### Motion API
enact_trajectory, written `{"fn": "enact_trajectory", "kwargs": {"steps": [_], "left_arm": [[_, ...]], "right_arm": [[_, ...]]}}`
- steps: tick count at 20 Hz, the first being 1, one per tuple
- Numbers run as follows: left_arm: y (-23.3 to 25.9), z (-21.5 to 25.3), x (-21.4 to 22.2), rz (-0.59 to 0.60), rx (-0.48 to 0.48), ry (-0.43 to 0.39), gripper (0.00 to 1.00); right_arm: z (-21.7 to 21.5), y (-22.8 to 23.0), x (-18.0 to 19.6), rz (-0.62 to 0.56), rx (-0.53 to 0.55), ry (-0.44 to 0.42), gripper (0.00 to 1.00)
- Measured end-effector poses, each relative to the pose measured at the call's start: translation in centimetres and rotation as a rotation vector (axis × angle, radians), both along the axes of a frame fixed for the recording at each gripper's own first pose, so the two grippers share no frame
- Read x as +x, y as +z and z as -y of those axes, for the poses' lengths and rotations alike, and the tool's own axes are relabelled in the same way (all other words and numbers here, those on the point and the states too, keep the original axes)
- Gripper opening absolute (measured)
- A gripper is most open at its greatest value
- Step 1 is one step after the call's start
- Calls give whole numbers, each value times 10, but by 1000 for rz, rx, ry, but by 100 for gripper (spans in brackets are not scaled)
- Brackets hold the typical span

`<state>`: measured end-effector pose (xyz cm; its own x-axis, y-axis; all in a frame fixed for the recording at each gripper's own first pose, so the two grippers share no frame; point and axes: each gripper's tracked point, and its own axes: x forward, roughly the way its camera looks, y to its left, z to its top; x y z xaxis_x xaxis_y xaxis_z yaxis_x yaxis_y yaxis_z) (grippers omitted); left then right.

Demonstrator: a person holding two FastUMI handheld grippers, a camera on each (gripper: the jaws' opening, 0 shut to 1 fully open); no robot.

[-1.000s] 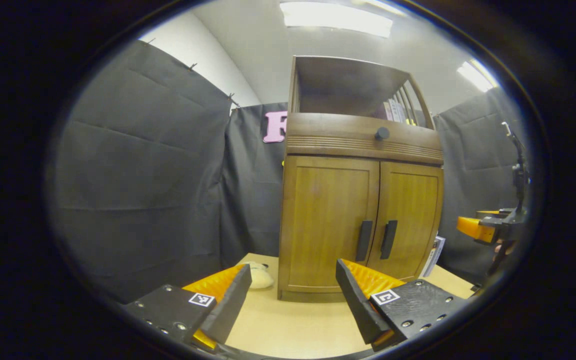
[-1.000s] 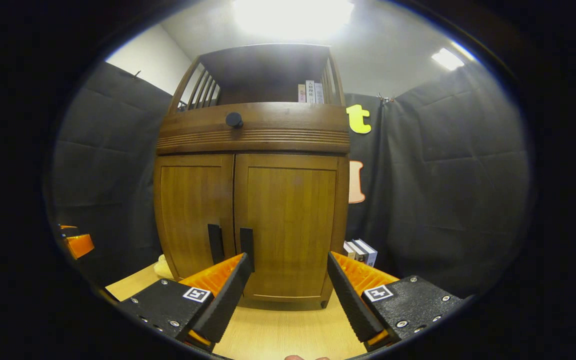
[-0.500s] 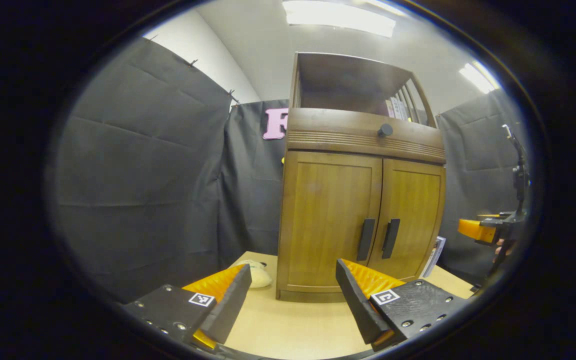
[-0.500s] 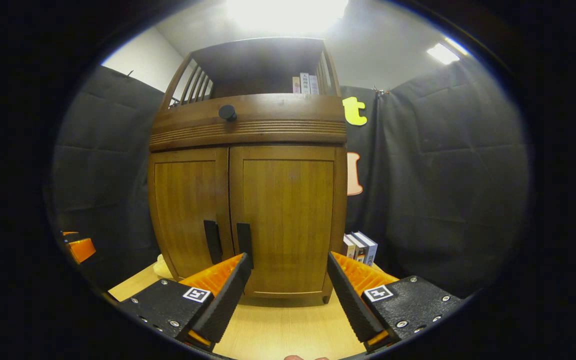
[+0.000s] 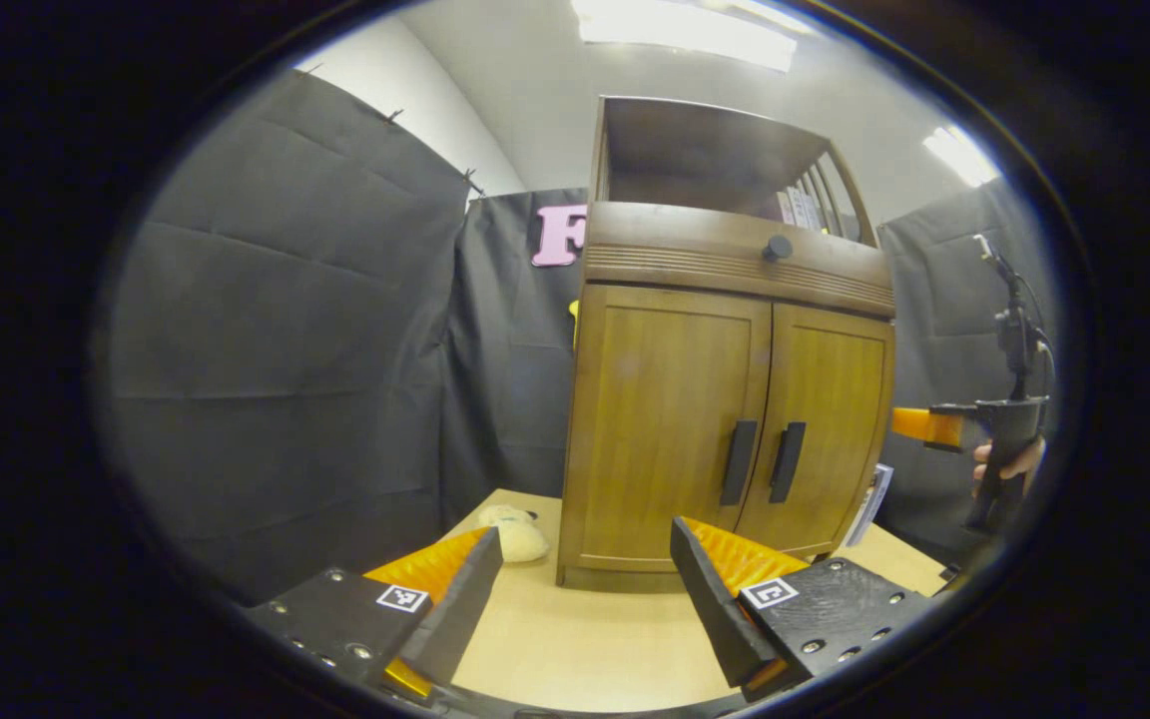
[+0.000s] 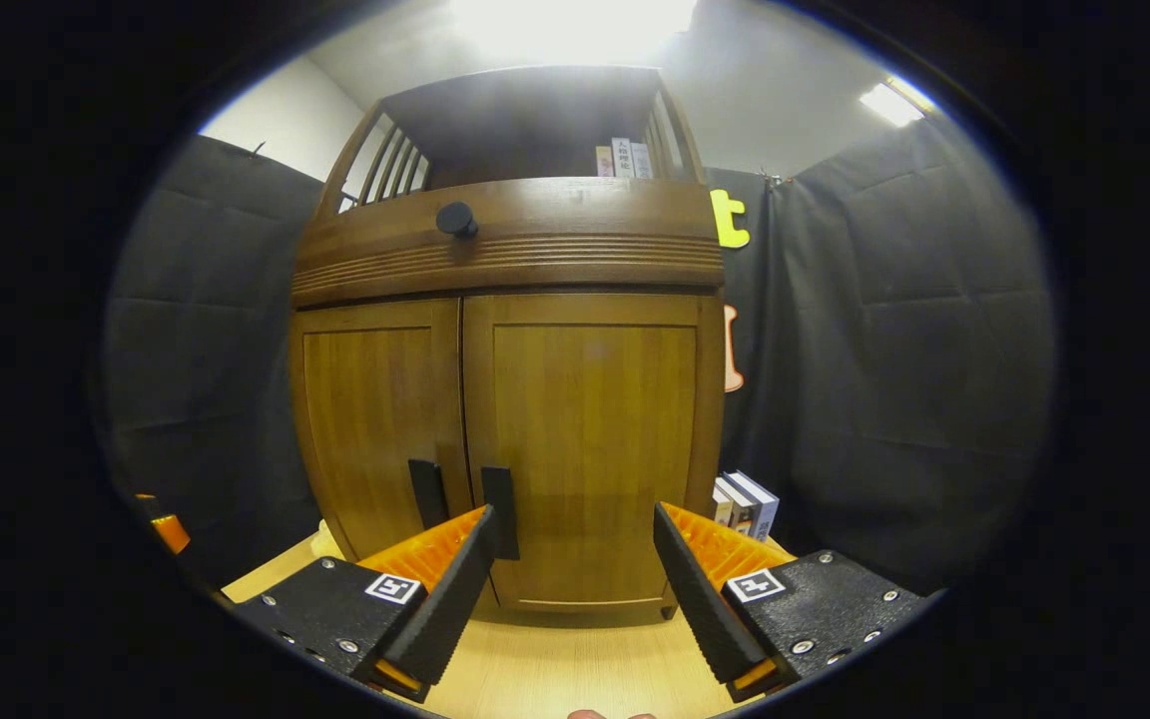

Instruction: Open the right door of the double-door shoe cabinet with the right hand, and open the left door with the left hand.

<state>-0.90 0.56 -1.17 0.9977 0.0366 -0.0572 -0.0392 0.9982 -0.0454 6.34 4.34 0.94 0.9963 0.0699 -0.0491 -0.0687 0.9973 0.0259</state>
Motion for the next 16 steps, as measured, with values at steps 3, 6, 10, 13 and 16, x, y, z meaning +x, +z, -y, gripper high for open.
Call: {"fn": "enact_trajectory", "kwargs": {"steps": [3, 6, 10, 13, 16], "left_arm": [[-1, -2, -2, 2, -27, 14, 97], [-3, -2, -4, -22, -38, 26, 100], [0, -4, -8, -40, -40, 44, 97], [-5, -6, -7, -56, -25, 45, 97], [-9, -5, -8, -87, -33, 53, 97]], "right_arm": [[-12, 5, 18, 23, -13, 26, 95], [-31, 1, 43, 26, -20, 49, 95], [-64, -18, 70, -17, -20, 91, 95], [-68, -32, 93, -54, -40, 75, 95], [-72, -46, 114, -88, -44, 82, 96]]}}
